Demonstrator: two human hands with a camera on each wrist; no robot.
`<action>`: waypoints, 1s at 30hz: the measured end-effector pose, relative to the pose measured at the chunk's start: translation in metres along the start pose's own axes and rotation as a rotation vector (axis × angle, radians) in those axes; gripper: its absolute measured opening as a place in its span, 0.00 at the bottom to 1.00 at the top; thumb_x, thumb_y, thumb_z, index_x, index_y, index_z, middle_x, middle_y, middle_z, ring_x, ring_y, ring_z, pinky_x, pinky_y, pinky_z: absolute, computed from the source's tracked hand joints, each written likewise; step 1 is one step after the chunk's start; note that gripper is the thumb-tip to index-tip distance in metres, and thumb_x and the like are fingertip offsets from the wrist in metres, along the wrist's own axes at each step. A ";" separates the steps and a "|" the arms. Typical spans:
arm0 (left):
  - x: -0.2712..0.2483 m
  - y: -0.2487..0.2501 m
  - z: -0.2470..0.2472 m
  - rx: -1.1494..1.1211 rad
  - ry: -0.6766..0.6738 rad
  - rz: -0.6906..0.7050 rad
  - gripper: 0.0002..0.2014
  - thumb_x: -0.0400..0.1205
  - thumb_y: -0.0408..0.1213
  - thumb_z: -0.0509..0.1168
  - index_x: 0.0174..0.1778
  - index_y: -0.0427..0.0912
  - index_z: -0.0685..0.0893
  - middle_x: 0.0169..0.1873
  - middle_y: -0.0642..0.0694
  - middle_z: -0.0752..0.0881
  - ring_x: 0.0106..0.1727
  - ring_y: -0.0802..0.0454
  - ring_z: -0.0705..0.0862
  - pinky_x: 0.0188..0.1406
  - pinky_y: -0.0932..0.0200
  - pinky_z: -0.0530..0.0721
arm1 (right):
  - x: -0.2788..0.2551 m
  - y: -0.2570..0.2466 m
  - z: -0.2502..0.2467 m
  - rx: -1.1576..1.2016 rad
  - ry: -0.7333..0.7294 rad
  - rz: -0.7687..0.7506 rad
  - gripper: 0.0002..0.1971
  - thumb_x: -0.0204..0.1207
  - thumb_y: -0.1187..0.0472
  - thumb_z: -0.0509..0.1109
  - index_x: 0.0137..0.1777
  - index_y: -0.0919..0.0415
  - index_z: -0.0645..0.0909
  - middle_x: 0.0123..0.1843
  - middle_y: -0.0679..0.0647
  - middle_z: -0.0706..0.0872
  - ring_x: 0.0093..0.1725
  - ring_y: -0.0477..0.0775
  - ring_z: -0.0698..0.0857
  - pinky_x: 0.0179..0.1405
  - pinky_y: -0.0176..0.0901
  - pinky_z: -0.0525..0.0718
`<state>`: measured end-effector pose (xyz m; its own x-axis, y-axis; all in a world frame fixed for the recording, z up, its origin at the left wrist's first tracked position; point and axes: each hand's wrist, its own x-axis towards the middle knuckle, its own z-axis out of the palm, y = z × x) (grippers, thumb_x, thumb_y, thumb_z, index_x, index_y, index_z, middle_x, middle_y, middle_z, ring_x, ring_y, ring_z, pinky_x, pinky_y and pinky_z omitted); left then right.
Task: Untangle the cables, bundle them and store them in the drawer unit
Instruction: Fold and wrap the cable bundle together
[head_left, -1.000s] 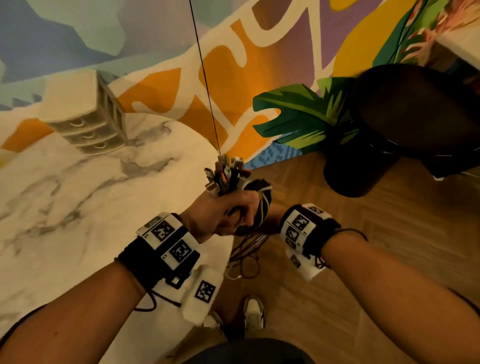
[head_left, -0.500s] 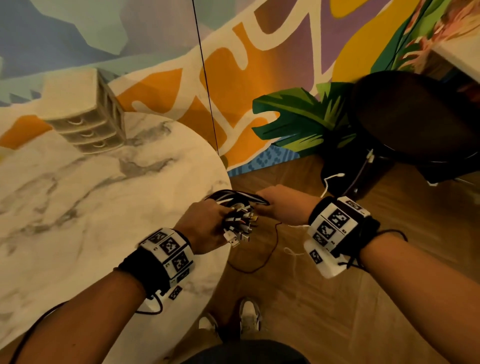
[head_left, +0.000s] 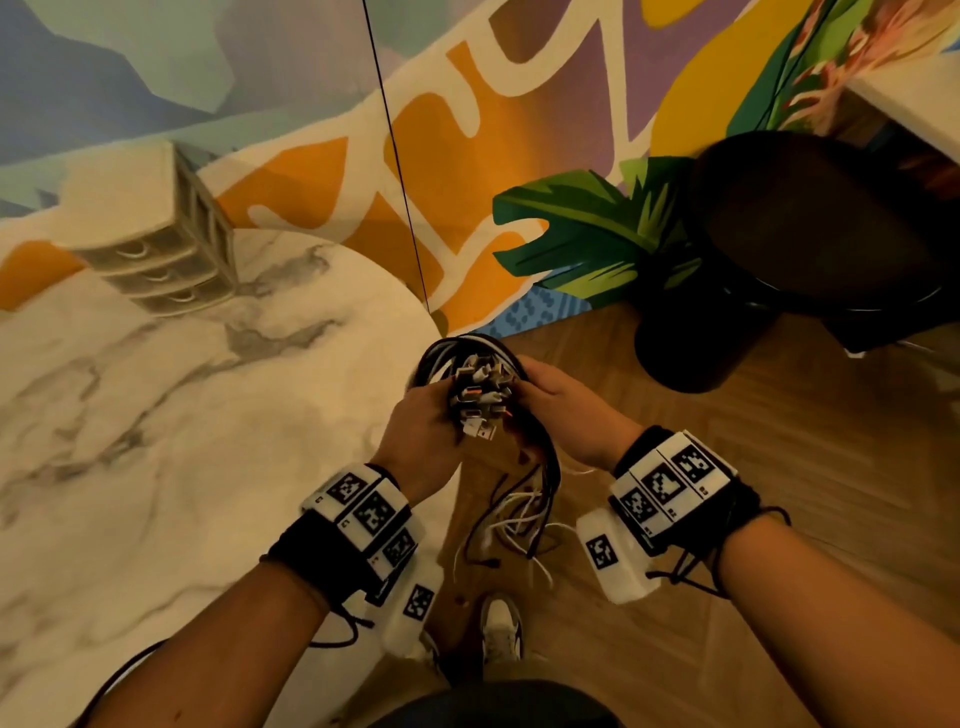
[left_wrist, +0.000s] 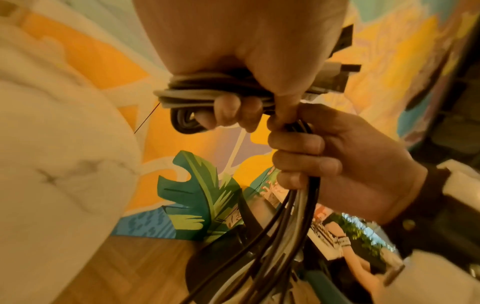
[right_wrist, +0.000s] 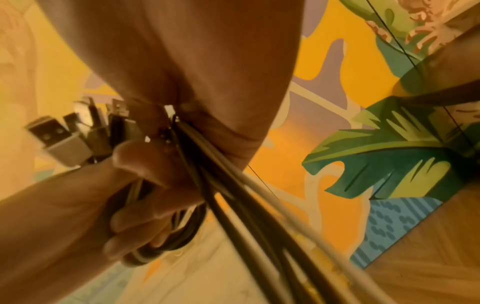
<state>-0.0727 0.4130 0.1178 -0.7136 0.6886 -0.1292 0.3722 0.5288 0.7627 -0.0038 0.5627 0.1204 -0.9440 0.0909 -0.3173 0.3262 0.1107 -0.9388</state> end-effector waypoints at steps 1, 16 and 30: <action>-0.001 0.005 0.000 -0.095 -0.024 -0.002 0.11 0.79 0.27 0.63 0.56 0.37 0.84 0.44 0.44 0.88 0.47 0.59 0.85 0.49 0.64 0.81 | -0.002 -0.001 0.003 0.030 0.012 0.006 0.13 0.87 0.58 0.51 0.63 0.59 0.74 0.36 0.59 0.79 0.30 0.57 0.78 0.24 0.43 0.81; 0.010 0.020 0.002 -0.737 0.083 -0.267 0.08 0.80 0.45 0.63 0.50 0.51 0.84 0.41 0.44 0.85 0.45 0.58 0.86 0.33 0.62 0.81 | -0.020 0.006 0.043 -0.044 0.141 -0.014 0.08 0.83 0.64 0.56 0.58 0.62 0.73 0.33 0.50 0.80 0.24 0.39 0.77 0.24 0.32 0.76; 0.010 0.001 -0.001 -1.109 -0.081 -0.122 0.20 0.74 0.31 0.59 0.63 0.39 0.80 0.31 0.43 0.79 0.24 0.53 0.69 0.29 0.62 0.73 | -0.008 0.028 0.078 -0.115 -0.168 0.016 0.12 0.80 0.56 0.66 0.41 0.63 0.84 0.43 0.62 0.89 0.44 0.62 0.87 0.52 0.56 0.85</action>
<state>-0.0800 0.4193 0.1178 -0.6532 0.7143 -0.2514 -0.4614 -0.1121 0.8801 0.0094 0.4882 0.0861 -0.9306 -0.0721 -0.3589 0.3356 0.2240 -0.9150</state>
